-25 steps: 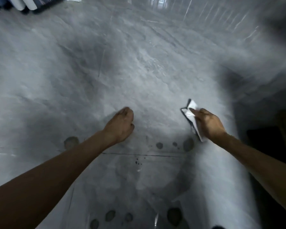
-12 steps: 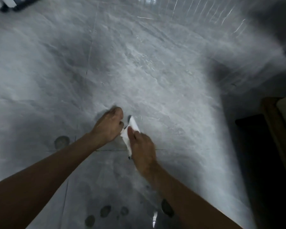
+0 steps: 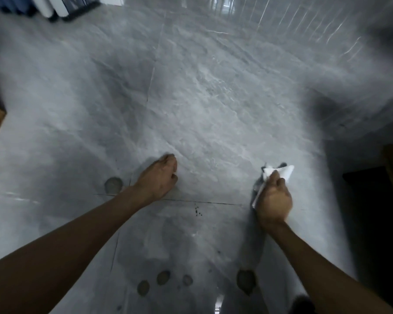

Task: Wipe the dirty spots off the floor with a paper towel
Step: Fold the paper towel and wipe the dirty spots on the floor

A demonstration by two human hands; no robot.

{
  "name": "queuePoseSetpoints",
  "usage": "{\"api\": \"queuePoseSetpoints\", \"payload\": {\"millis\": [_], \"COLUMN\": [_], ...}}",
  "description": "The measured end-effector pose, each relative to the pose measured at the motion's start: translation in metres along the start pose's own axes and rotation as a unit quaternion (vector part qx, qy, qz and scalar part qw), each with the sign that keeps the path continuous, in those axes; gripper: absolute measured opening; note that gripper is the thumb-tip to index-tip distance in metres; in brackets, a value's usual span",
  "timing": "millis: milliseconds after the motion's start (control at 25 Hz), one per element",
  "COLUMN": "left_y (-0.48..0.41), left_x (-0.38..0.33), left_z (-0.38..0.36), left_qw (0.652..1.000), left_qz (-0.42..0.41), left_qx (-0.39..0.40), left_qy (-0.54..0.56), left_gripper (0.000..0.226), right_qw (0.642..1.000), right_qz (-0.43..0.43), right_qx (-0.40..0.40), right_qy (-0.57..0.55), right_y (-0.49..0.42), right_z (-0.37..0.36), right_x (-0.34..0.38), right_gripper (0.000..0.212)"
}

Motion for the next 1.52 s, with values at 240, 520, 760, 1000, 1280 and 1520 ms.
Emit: {"api": "queuePoseSetpoints", "payload": {"millis": [240, 520, 760, 1000, 1280, 1520], "left_y": [0.018, 0.029, 0.052, 0.124, 0.209, 0.188], "left_x": [0.017, 0.002, 0.016, 0.102, 0.181, 0.189], "left_z": [0.006, 0.006, 0.025, 0.079, 0.082, 0.082], "left_qw": [1.000, 0.998, 0.998, 0.975, 0.952, 0.932], "left_qz": [0.011, 0.003, 0.047, 0.149, 0.243, 0.331], "left_qx": [-0.002, 0.047, 0.037, -0.163, -0.180, -0.145], "left_qy": [0.016, -0.033, -0.011, 0.006, -0.039, -0.034], "left_gripper": [0.013, 0.016, 0.015, 0.015, 0.026, 0.039], "right_qw": [0.915, 0.987, 0.994, 0.888, 0.973, 0.767], "right_qz": [0.400, 0.157, 0.104, 0.459, 0.229, 0.638], "right_qx": [-0.036, 0.021, -0.004, -0.010, -0.008, -0.002], "right_qy": [-0.043, 0.004, 0.024, -0.027, -0.013, -0.067], "right_y": [0.076, 0.030, 0.077, 0.141, 0.037, 0.155], "right_z": [-0.017, 0.001, -0.006, -0.011, -0.018, -0.029], "right_x": [0.159, -0.007, 0.081, 0.245, 0.249, 0.331], "right_gripper": [0.051, 0.047, 0.049, 0.056, 0.035, 0.047]}}
Point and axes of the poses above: each hand's wrist, its own y-axis away from the middle knuckle, its own z-axis out of the back of the hand, x = y × z, the point moved 3 cm from there along -y, towards the middle knuckle, and after that the axes turned 3 degrees about y, right-handed, at the moved point
